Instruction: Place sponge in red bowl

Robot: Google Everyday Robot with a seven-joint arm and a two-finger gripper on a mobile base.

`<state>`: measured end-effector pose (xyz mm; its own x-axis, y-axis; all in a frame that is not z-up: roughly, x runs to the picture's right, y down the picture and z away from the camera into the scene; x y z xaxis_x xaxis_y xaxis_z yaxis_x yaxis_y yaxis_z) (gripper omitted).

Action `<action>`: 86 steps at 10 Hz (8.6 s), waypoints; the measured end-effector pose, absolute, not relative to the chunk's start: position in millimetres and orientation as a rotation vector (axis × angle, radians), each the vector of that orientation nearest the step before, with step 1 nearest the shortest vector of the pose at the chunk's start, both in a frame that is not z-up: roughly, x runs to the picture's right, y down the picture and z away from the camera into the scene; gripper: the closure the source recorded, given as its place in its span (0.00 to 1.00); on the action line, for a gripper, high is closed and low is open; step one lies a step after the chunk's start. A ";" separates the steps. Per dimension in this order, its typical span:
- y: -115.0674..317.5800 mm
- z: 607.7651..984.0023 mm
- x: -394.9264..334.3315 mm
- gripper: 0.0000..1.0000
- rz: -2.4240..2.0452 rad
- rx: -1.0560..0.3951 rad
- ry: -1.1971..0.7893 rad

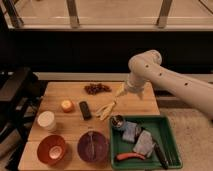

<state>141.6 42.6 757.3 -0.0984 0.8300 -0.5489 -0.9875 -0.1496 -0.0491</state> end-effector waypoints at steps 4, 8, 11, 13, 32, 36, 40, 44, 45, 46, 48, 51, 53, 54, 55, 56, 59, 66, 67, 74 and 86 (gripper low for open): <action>42.3 757.4 140.9 0.20 1.651 -0.533 0.387; 44.6 753.0 140.9 0.20 1.635 -0.531 0.373; 62.2 742.8 143.9 0.20 1.596 -0.548 0.374; 75.8 738.9 142.9 0.20 1.580 -0.571 0.387; 191.4 702.9 125.1 0.20 1.644 -0.835 0.525; 205.3 705.8 113.9 0.20 1.637 -0.889 0.522; 221.5 715.2 102.9 0.20 1.644 -0.954 0.500; 233.5 731.0 99.2 0.20 1.653 -0.984 0.508; 235.6 736.4 102.0 0.20 1.667 -0.990 0.508; 237.8 739.1 105.6 0.20 1.677 -0.993 0.511; 240.2 746.9 109.7 0.20 1.686 -0.998 0.501; 240.9 753.7 119.3 0.20 1.708 -0.993 0.475; 242.4 757.2 126.3 0.20 1.725 -0.988 0.462; 243.2 758.9 128.5 0.20 1.731 -0.985 0.456; 244.9 760.6 130.5 0.20 1.737 -0.980 0.453; 246.3 761.9 131.2 0.20 1.739 -0.976 0.453; 254.1 765.0 134.4 0.20 1.731 -0.939 0.477; 263.0 768.8 146.9 0.20 1.701 -0.877 0.550; 262.4 767.2 150.3 0.20 1.691 -0.874 0.550; 260.7 740.8 138.5 0.20 1.549 -0.907 0.492; 215.1 713.6 146.6 0.20 1.591 -0.800 0.486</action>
<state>146.6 215.1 713.6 -0.0324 0.6841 -0.7286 -0.9746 -0.1833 -0.1288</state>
